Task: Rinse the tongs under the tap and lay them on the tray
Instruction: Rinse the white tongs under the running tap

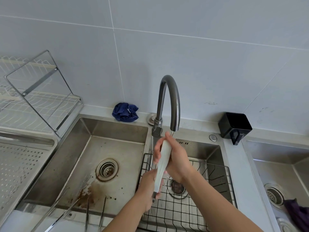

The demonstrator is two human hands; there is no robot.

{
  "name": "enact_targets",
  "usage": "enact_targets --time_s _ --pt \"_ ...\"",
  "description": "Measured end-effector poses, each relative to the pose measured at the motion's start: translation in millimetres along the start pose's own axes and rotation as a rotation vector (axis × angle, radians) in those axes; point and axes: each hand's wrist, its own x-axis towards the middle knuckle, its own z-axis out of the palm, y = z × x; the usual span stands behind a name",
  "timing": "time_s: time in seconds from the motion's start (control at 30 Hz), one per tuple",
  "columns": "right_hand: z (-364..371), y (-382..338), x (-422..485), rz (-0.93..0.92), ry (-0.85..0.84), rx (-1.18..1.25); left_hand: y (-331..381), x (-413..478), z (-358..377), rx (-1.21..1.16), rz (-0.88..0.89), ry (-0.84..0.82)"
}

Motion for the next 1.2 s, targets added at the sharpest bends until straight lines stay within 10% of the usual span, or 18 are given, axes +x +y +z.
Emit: enact_targets --time_s 0.53,1.1,1.2 --pt "7 -1 -12 -0.155 0.195 -0.262 2 -24 2 -0.043 0.432 -0.172" --pt "-50 -40 -4 -0.283 0.723 -0.899 -1 -9 -36 -0.038 0.236 -0.099" --pt "-54 -42 13 -0.007 0.556 -0.748 3 -6 -43 -0.028 0.157 -0.165"
